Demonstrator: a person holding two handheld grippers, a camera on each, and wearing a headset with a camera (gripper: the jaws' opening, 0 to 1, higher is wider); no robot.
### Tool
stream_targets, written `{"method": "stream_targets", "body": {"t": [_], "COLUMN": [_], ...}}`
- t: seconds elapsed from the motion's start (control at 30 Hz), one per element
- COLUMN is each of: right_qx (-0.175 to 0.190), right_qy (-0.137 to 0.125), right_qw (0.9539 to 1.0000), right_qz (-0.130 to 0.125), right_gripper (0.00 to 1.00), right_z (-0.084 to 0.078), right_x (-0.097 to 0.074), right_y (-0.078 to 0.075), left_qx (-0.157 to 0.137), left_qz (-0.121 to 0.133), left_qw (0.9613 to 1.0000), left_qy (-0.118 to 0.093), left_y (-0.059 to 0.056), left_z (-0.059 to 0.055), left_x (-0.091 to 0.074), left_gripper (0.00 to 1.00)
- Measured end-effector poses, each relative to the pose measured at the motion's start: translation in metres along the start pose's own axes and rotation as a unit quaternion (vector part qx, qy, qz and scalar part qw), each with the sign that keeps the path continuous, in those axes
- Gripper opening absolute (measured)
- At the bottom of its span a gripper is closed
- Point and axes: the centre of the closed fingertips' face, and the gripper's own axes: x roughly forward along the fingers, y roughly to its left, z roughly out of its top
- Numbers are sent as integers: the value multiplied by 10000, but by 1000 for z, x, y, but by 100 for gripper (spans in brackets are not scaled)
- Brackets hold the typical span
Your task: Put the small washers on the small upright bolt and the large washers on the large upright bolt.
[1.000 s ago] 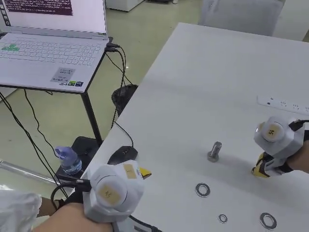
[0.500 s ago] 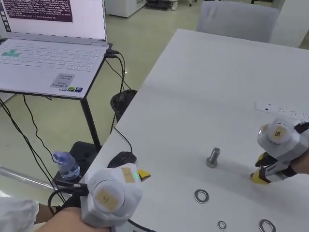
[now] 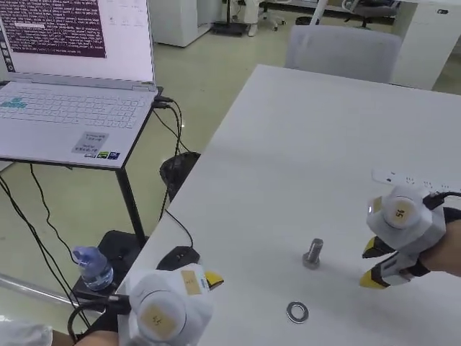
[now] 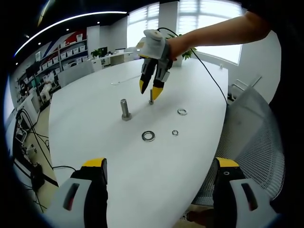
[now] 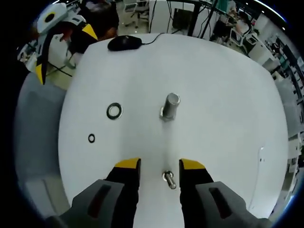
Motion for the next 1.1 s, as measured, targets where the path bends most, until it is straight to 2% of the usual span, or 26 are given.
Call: {"method": "stream_targets", "body": {"t": [0.27,0.43,0.63,0.8,1.1], "right_qx": [-105,-150,-171,-228,-328], "right_qy": [-77,-110,-136,-157,-138], "right_qw": [9999,9997,9995,9992,9987], "right_qz": [69,141,211,273,357], "right_gripper": [34,33,33,33,32], "right_z": [9,14,17,22,26], "right_x": [-5,-6,-6,-2,3], "right_y": [20,39,56,77,108], "left_qx": [26,49,0,17,95], "left_qz": [18,47,96,115,131], "left_qw": [10000,9999,9999,9999,9998], "left_qy": [-52,-77,-50,-42,-111], "left_y": [-1,-2,-2,-3,-3], "left_z": [5,6,4,3,9], "left_x": [-3,-5,-6,-9,-12], "left_gripper": [92,92,92,92,91]}}
